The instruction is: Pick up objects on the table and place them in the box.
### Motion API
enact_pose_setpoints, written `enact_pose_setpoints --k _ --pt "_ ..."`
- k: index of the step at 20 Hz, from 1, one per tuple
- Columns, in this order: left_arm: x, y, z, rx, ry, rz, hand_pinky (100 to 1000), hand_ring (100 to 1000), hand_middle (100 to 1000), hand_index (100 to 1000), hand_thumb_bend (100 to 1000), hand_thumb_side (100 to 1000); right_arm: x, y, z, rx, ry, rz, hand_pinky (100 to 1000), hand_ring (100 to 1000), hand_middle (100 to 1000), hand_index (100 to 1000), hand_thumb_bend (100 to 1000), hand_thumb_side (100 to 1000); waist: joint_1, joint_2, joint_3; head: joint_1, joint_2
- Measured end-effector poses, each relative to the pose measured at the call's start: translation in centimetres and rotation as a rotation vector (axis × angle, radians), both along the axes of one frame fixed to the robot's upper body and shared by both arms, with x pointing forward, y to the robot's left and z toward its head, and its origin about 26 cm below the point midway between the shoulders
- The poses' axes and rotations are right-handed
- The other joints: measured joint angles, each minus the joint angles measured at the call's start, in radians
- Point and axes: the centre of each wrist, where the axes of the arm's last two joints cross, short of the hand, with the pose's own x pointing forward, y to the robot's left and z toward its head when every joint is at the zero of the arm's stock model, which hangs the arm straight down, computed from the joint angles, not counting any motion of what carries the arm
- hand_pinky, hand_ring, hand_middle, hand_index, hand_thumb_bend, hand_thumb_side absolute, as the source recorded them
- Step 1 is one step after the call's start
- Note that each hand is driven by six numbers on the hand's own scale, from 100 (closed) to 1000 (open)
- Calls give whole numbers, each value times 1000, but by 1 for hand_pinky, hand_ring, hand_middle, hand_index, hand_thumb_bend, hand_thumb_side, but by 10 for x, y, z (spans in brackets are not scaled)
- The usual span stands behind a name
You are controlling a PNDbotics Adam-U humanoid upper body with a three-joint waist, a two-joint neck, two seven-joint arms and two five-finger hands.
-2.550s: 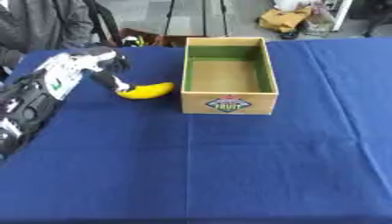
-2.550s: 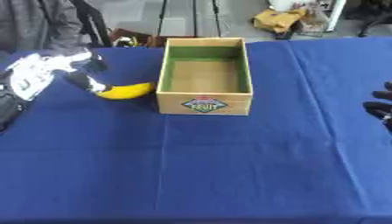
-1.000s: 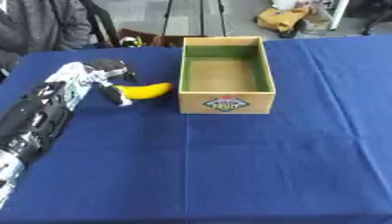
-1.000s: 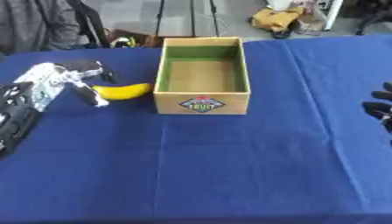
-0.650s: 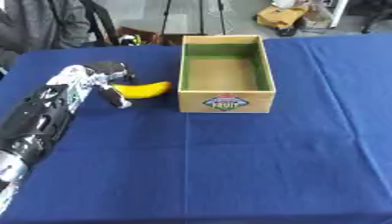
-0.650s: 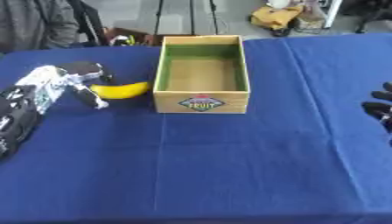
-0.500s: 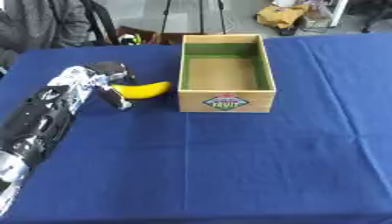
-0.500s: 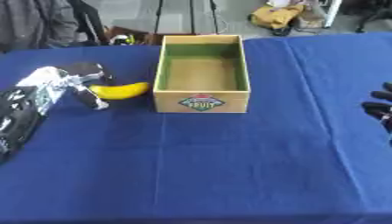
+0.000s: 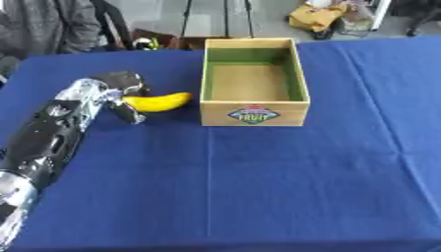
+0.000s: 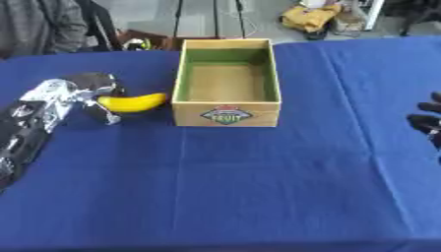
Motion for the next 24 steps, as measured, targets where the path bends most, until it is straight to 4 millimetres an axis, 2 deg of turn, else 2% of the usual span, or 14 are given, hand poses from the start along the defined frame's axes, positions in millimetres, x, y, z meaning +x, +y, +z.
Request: enact_pose_setpoints --k 5,15,24 --pt "1 -1 0 28 -37 -21 762 651 577 694 397 266 0 0 0 0 0 0 812 669 672 797 100 993 0 -1 0 -1 0" --pt "2 1 0 29 -69 -37 761 648 571 688 381 274 0 0 0 0 0 -1 812 669 672 797 100 992 -4 -1 5 -6 0" --pt "3 -3 9 -37 -96 -45 758 644 566 684 366 280 0 0 0 1 -1 -1 812 669 672 797 100 991 -4 -1 6 -9 0"
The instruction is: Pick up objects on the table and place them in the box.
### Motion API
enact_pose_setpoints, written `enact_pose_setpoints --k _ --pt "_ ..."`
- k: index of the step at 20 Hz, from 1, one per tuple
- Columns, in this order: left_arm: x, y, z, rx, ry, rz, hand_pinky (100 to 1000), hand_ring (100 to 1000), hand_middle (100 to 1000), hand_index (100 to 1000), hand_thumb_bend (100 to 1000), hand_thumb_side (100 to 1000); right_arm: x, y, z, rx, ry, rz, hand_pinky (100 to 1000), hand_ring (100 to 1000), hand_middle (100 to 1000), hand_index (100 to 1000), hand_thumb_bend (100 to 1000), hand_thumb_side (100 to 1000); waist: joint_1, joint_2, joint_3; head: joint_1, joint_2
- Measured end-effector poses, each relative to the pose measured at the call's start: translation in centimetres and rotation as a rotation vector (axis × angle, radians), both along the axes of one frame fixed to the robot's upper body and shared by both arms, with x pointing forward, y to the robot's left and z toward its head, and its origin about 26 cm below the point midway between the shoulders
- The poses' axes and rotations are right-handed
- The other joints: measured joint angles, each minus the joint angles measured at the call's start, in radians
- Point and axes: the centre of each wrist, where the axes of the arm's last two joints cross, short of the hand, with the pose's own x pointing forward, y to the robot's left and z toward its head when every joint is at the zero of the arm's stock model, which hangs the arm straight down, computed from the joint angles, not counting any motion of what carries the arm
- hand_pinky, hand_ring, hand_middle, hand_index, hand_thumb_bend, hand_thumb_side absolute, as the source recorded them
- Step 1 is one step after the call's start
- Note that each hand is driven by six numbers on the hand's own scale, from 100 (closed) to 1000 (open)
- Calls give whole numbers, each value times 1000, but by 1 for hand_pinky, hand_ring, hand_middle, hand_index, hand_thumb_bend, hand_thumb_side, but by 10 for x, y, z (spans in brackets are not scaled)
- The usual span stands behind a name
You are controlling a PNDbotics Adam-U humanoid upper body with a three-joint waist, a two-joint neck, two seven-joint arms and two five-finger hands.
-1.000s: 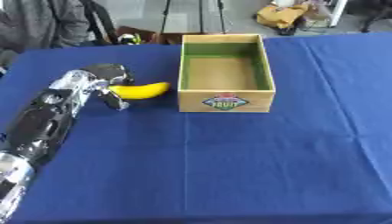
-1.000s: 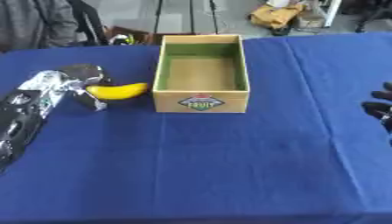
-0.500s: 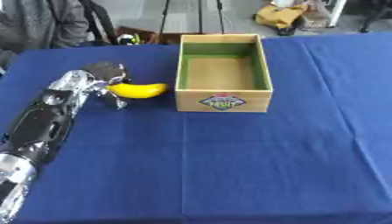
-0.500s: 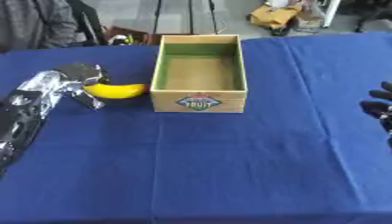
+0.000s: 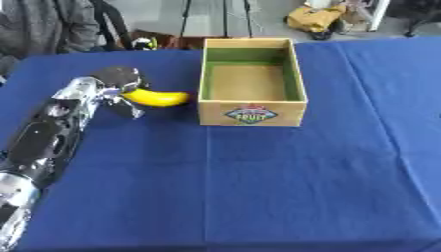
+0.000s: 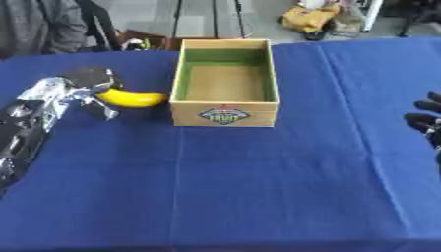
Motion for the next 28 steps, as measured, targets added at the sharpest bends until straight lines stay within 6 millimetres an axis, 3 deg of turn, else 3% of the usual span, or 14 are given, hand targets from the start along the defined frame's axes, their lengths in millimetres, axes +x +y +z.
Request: enact_pose_setpoints --k 7,12,28 --pt "0 -1 2 -21 7 4 761 648 571 689 377 284 0 -1 0 0 -1 -2 812 669 672 797 100 990 -2 0 0 0 0" --pt "0 1 2 -6 43 7 780 691 613 727 529 350 0 -1 0 1 -1 -2 813 669 672 797 100 990 -2 0 0 0 0" --pt "0 2 3 7 98 11 755 642 565 678 406 294 0 -1 0 1 -1 -2 812 668 672 797 100 989 -2 0 0 -1 0"
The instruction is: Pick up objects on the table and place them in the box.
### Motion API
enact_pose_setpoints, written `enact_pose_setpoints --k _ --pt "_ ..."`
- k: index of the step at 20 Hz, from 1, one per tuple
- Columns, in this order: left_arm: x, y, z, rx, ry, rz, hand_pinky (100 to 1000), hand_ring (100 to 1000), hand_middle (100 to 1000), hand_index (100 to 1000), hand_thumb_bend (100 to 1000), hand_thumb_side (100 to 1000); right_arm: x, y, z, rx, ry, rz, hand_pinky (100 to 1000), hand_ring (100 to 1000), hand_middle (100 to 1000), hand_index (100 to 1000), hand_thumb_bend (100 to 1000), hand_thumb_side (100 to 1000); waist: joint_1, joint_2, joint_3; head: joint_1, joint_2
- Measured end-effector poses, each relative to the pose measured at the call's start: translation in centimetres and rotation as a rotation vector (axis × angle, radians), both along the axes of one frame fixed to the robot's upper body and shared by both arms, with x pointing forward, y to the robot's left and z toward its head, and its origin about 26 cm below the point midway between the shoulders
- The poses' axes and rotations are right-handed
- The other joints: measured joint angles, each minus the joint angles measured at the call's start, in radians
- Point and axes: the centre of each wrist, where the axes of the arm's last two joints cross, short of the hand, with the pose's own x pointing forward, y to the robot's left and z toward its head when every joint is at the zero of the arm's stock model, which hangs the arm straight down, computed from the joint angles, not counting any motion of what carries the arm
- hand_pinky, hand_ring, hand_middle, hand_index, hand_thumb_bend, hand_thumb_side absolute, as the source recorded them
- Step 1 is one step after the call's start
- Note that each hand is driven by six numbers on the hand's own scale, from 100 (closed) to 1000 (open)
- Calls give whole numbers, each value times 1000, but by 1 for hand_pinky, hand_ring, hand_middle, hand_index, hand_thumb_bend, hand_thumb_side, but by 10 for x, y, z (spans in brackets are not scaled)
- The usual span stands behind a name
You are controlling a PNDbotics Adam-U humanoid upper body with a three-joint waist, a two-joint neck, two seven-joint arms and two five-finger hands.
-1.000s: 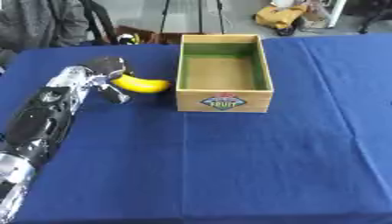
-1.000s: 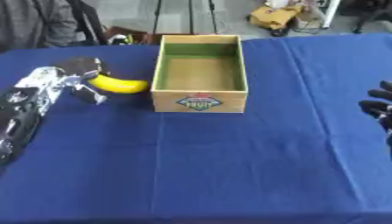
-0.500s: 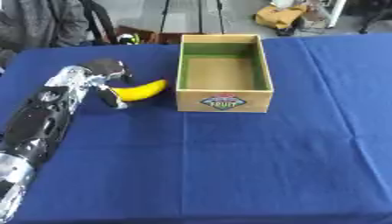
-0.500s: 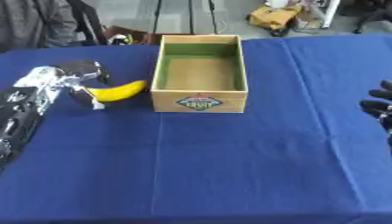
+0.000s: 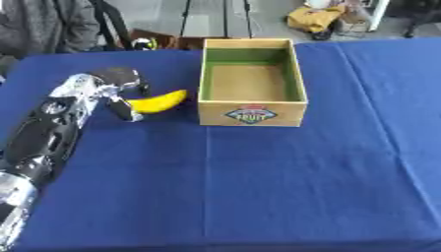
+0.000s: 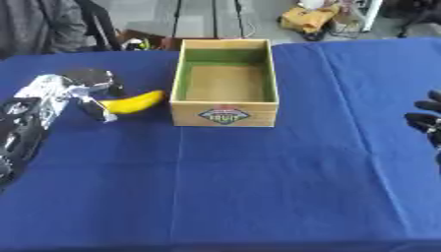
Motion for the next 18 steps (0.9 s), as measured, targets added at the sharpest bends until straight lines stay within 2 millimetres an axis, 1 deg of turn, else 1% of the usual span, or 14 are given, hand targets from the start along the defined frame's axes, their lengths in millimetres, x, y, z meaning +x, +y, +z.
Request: enact_pose_setpoints --k 2,3,4,5,12,18 --pt "0 0 0 -2 -5 0 737 608 531 644 363 266 0 0 0 0 0 0 812 668 671 797 100 990 0 0 0 0 0" --pt "0 0 0 -3 -9 1 725 585 508 618 327 249 0 0 0 0 0 0 812 668 671 797 100 989 0 0 0 0 0" --pt "0 0 0 -5 -14 3 725 585 508 618 327 249 0 0 0 0 0 0 812 668 671 797 100 989 0 0 0 0 0" --pt "0 0 0 -7 -20 4 716 575 498 605 289 238 0 0 0 0 0 0 812 667 671 797 100 990 0 0 0 -1 0" --pt "0 0 0 -23 -57 12 711 565 486 589 262 235 1 0 1 0 -3 1 813 667 671 797 100 990 0 0 0 -1 0" --pt "2 -2 9 -66 -92 10 714 564 483 585 262 237 1 0 1 1 -4 -1 813 667 671 797 100 990 0 0 1 -3 0"
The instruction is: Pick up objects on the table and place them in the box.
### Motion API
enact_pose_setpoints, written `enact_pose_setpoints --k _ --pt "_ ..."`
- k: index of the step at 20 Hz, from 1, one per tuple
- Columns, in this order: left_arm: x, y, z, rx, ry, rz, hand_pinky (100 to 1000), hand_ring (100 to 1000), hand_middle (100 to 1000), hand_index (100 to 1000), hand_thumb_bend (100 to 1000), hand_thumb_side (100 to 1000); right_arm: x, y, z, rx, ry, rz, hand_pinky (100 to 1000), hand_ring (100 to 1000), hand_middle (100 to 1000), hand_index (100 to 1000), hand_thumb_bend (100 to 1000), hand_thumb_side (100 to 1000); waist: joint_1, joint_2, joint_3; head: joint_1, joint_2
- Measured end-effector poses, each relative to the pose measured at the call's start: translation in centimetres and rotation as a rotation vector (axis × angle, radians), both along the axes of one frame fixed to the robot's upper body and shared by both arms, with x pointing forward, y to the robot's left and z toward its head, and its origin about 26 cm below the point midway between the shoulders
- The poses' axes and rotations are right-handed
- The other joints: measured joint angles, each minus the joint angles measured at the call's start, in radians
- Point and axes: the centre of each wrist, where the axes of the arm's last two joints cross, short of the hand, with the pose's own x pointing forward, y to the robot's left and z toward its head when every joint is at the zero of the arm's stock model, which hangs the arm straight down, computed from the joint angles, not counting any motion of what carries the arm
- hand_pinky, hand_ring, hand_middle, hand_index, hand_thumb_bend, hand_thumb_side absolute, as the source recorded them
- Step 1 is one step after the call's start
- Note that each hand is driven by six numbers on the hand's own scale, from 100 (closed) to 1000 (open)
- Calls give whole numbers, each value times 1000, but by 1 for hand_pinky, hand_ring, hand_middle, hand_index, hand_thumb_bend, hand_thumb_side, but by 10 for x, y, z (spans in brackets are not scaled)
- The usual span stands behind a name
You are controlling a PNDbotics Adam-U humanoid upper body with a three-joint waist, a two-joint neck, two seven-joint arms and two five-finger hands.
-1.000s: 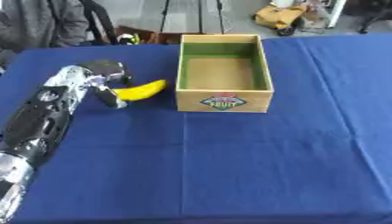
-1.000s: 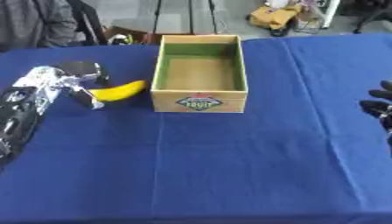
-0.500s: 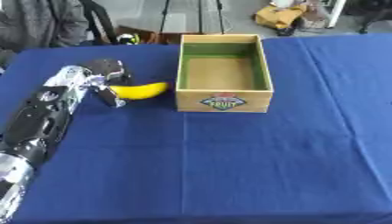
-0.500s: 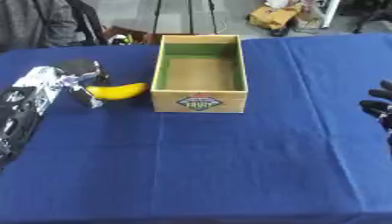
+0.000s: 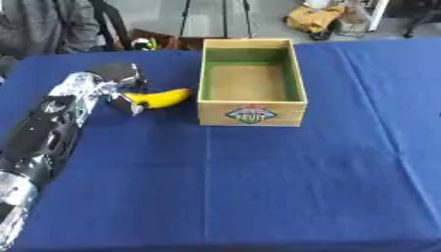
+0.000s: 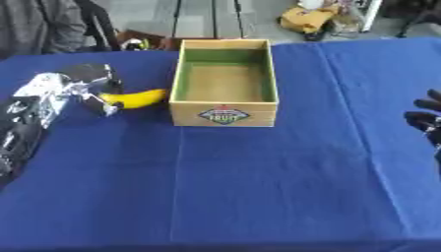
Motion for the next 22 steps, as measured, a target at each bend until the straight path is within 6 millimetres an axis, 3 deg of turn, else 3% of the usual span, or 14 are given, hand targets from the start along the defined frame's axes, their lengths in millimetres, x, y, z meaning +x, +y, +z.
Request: enact_pose_setpoints --k 2,8,22 --pt "1 -2 5 -11 -13 -4 718 573 493 598 291 247 0 0 0 0 0 0 813 667 671 797 100 990 0 0 0 0 0" --pt "2 -2 7 3 9 0 792 760 718 784 432 329 0 0 0 0 0 0 813 667 671 797 100 990 0 0 -2 0 0" --pt "2 5 -7 37 94 59 791 760 722 780 437 357 1 1 2 -1 -6 7 813 667 671 797 100 992 1 15 -18 1 0"
